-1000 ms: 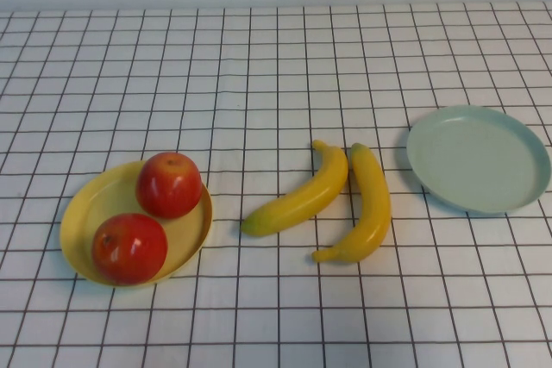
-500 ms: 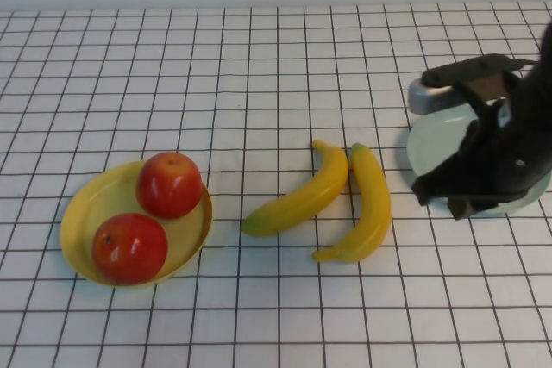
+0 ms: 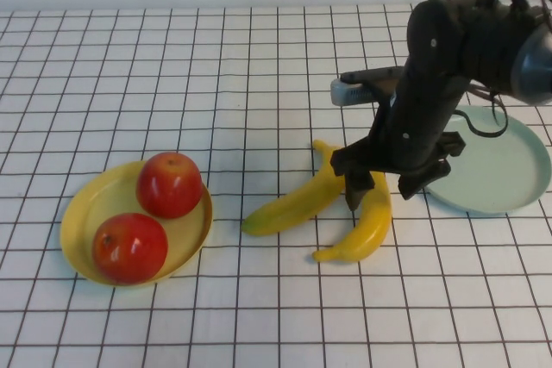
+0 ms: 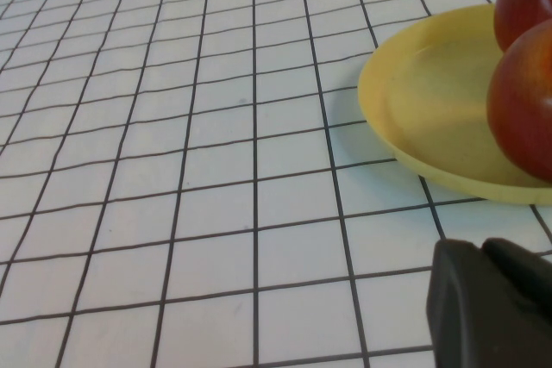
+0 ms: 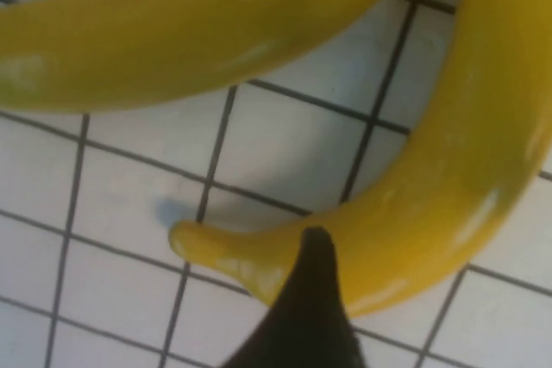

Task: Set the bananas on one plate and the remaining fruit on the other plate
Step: Put another type of fruit in the right plate

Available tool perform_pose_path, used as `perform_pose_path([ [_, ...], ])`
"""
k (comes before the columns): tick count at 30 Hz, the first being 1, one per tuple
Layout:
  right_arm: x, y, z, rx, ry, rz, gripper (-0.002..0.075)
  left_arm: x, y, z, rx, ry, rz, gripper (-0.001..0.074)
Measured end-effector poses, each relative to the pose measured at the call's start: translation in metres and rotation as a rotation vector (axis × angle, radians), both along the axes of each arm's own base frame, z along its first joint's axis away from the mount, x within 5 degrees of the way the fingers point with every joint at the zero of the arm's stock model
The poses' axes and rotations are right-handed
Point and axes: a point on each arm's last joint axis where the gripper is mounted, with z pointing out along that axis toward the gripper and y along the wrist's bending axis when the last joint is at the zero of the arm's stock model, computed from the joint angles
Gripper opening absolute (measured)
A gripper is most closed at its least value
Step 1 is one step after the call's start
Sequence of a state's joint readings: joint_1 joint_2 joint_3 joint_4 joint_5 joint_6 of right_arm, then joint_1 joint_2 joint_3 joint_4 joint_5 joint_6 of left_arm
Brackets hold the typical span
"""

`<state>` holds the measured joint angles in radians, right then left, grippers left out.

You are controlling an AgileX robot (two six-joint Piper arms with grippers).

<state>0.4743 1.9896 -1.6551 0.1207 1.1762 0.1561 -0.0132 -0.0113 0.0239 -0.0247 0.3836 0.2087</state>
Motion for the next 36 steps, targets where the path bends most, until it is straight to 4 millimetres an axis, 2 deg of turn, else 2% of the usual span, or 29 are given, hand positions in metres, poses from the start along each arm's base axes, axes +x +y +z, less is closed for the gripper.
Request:
perform_pose_path([
  [5,0.012,0.007,-0.022,-0.011,0.046,-0.019,0.0556,0.0,0.0,0.0,0.0,0.0,0.0,-0.0004],
  [12,0.016,0.005,-0.037,-0.075,0.054,-0.032,0.0519,0.0,0.0,0.0,0.0,0.0,0.0,-0.0003],
  [16,0.017,0.005,-0.038,-0.082,0.048,-0.032,0.0454,0.0,0.0,0.0,0.0,0.0,0.0,-0.0003],
  [20,0.017,0.005,-0.037,-0.081,0.046,-0.032,0.0331,0.0,0.0,0.0,0.0,0.0,0.0,-0.0003],
  [21,0.018,0.005,-0.035,-0.079,0.043,-0.032,0.03,0.0,0.0,0.0,0.0,0.0,0.0,-0.0004],
  [25,0.019,0.005,-0.019,-0.067,0.014,-0.009,0.0298,0.0,0.0,0.0,0.0,0.0,0.0,-0.0004],
  [28,0.017,-0.004,0.011,-0.056,-0.062,0.01,0.0298,0.0,0.0,0.0,0.0,0.0,0.0,-0.0004],
  [32,0.015,-0.035,0.054,-0.093,-0.186,-0.012,0.0298,0.0,0.0,0.0,0.0,0.0,0.0,-0.0004],
  [36,0.023,-0.076,0.071,-0.135,-0.233,-0.069,0.0298,0.0,0.0,0.0,0.0,0.0,0.0,-0.0004],
])
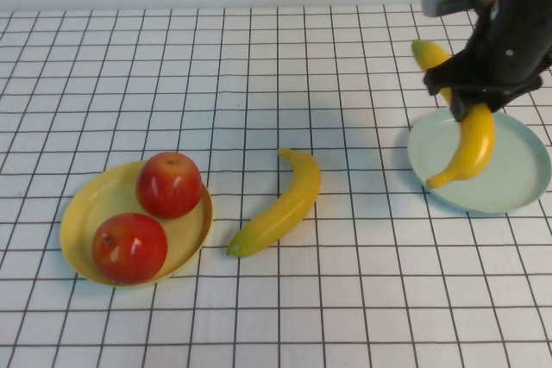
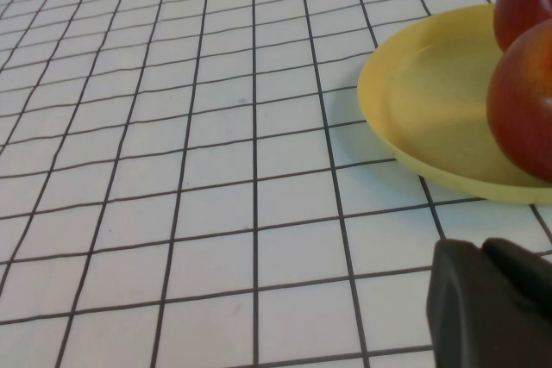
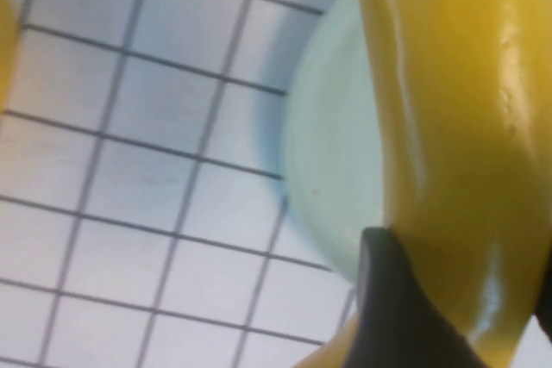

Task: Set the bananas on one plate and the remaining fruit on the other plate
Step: Put another type of fruit in the right plate

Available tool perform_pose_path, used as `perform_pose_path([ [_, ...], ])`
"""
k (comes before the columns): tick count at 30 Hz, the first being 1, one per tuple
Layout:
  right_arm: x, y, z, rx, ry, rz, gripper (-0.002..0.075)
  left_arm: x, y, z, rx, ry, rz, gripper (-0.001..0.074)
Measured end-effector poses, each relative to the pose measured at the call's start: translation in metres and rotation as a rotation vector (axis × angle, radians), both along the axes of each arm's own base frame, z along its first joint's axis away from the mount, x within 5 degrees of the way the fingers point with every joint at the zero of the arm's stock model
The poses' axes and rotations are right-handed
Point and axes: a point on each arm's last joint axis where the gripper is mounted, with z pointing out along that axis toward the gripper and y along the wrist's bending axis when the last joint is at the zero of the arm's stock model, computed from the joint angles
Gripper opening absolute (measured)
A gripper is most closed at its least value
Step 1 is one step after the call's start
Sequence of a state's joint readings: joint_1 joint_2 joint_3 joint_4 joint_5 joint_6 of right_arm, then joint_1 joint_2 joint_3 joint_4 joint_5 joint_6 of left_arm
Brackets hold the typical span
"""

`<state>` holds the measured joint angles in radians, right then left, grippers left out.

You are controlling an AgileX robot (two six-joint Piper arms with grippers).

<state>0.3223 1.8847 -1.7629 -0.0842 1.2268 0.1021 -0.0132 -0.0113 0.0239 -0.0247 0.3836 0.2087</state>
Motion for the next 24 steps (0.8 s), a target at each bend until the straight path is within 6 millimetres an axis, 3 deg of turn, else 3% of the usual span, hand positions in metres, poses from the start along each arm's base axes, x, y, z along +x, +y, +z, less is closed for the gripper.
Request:
perform_pose_path([
  [6,0.018,-0.061,-0.011,-0.034,0.032,-0.069,0.0298,0.0,0.0,0.0,0.0,0.0,0.0,-0.0004],
  [11,0.035,-0.088,-0.048,-0.033,0.126,-0.1,0.0298,0.0,0.0,0.0,0.0,0.0,0.0,-0.0003],
  [16,0.047,-0.091,-0.089,-0.024,0.222,-0.101,0.0298,0.0,0.0,0.0,0.0,0.0,0.0,-0.0004],
  [19,0.049,-0.088,-0.099,0.003,0.242,-0.092,0.0306,0.0,0.0,0.0,0.0,0.0,0.0,-0.0004],
  [24,0.052,-0.084,-0.097,0.014,0.215,-0.08,0.0469,0.0,0.0,0.0,0.0,0.0,0.0,-0.0003],
])
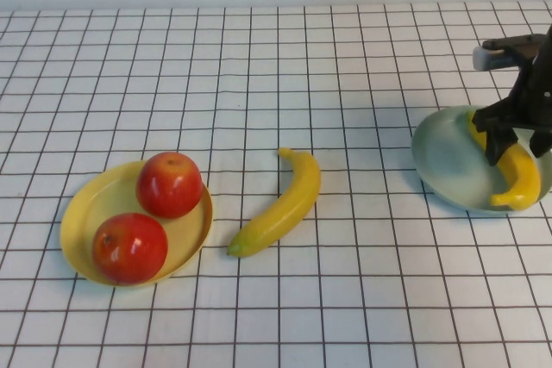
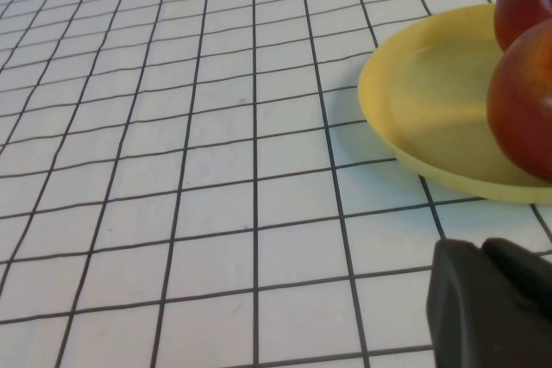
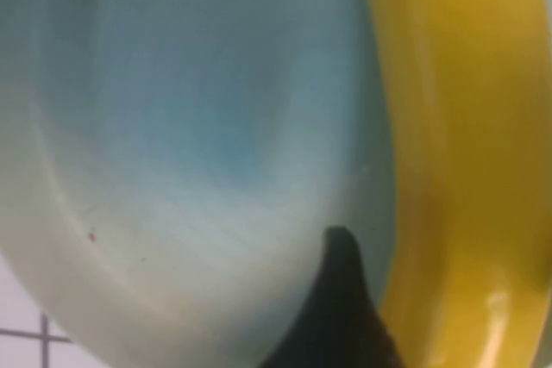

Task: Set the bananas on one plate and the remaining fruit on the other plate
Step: Put another type of fruit in the right plate

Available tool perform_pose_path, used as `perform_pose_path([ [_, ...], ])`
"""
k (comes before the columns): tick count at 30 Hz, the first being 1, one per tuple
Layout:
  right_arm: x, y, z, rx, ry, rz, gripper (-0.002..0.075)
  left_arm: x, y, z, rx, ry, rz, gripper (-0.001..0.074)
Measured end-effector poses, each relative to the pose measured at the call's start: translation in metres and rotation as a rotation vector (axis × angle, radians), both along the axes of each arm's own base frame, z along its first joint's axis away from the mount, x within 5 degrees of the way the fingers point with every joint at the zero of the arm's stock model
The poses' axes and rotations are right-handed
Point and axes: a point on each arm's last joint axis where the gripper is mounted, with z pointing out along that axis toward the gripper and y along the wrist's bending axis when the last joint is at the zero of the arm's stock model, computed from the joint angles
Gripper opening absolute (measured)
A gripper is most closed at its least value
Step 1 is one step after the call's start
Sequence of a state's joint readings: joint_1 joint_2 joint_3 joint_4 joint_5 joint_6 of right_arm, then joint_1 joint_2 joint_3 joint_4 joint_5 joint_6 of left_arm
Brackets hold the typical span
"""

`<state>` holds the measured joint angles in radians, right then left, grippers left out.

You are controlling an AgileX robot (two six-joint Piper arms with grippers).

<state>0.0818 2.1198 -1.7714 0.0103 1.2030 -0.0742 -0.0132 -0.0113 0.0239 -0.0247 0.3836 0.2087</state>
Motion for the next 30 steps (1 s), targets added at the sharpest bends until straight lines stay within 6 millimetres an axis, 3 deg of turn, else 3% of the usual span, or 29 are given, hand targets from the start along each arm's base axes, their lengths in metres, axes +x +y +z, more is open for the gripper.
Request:
perform_pose_path([
  [3,0.003,0.005,0.01,0.005,-0.022,0.008,0.0517,0.0,0.0,0.0,0.0,0.002,0.0,-0.0004],
  [7,0.01,0.022,0.037,0.021,-0.115,0.023,0.0518,0.0,0.0,0.0,0.0,0.002,0.0,-0.0004],
  [12,0.005,0.071,0.082,0.135,-0.231,0.068,0.0503,0.0,0.0,0.0,0.0,0.002,0.0,-0.0004],
  [15,-0.004,0.105,0.092,0.21,-0.242,0.09,0.0498,0.0,0.0,0.0,0.0,0.002,0.0,-0.0004],
  [24,-0.021,0.182,0.053,0.271,-0.102,0.11,0.0496,0.0,0.0,0.0,0.0,0.002,0.0,-0.0004],
  [30,-0.03,0.21,0.033,0.27,-0.046,0.132,0.0496,0.0,0.0,0.0,0.0,0.002,0.0,-0.0004],
])
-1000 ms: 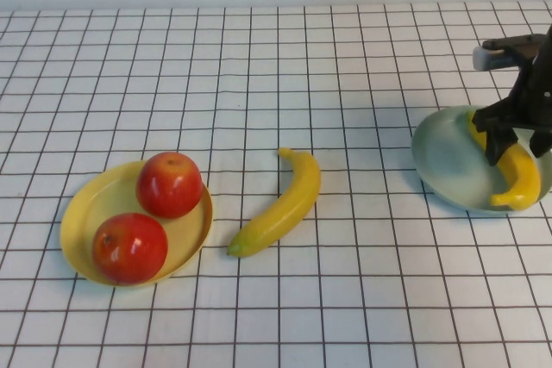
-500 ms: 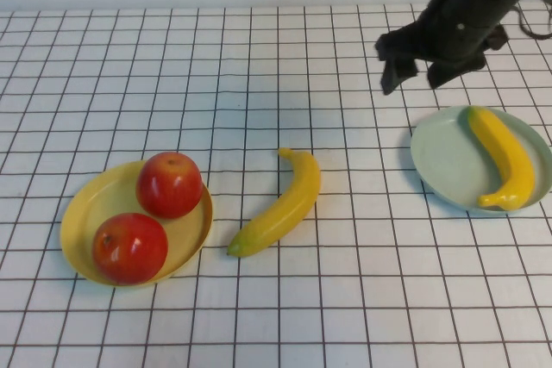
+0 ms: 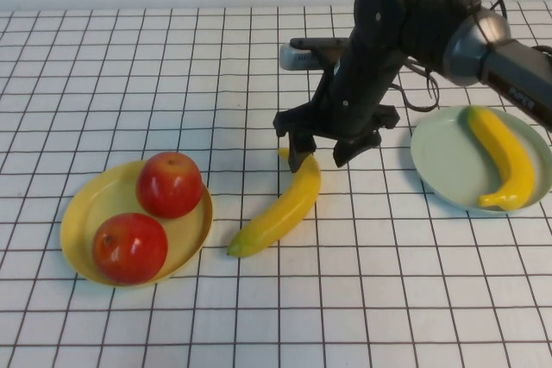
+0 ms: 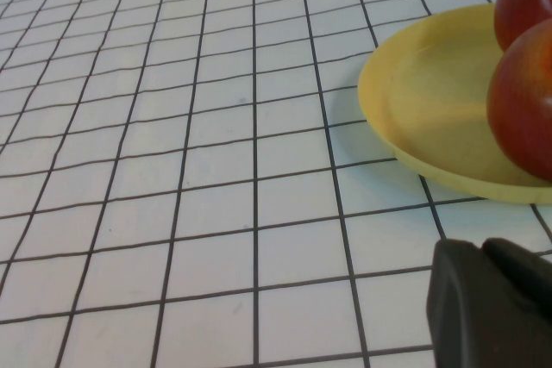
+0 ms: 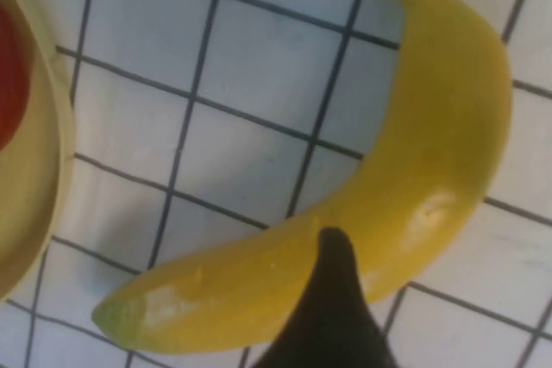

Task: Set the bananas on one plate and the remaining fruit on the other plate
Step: Put another type of fruit in the right plate

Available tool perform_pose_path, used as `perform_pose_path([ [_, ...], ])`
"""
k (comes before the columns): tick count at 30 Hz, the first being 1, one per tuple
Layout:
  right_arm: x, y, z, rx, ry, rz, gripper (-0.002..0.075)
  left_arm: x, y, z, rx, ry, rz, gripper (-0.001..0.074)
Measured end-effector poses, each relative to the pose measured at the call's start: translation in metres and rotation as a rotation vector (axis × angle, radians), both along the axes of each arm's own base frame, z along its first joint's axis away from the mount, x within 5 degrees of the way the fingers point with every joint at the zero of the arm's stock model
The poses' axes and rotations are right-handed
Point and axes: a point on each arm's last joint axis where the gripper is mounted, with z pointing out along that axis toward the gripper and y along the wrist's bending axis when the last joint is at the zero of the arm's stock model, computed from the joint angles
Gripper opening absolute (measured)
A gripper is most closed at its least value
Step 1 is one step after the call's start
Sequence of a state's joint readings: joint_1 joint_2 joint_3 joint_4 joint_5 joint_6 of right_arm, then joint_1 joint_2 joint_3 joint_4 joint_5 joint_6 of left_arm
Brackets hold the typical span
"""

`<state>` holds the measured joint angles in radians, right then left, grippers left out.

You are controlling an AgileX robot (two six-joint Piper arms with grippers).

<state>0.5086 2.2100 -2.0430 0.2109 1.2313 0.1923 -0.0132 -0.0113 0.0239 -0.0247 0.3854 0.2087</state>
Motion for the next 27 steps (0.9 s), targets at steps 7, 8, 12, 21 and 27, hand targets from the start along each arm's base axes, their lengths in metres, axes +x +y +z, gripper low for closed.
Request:
perform_pose_path([
  [7,0.0,0.015,-0.017,0.003,0.01,-0.005,0.0494,0.0,0.0,0.0,0.0,0.0,0.0,-0.0004],
  [8,0.001,0.015,-0.022,0.0,0.018,-0.01,0.0494,0.0,0.0,0.0,0.0,0.0,0.0,-0.0004],
  [12,0.005,0.017,-0.04,-0.015,0.047,-0.03,0.0494,0.0,0.0,0.0,0.0,0.0,0.0,-0.0004],
  [21,0.009,0.019,-0.051,-0.019,0.06,-0.066,0.0417,0.0,0.0,0.0,0.0,0.0,0.0,-0.0004],
  [27,0.02,0.017,-0.017,-0.006,-0.036,-0.041,0.0328,0.0,0.0,0.0,0.0,0.0,0.0,-0.0004],
])
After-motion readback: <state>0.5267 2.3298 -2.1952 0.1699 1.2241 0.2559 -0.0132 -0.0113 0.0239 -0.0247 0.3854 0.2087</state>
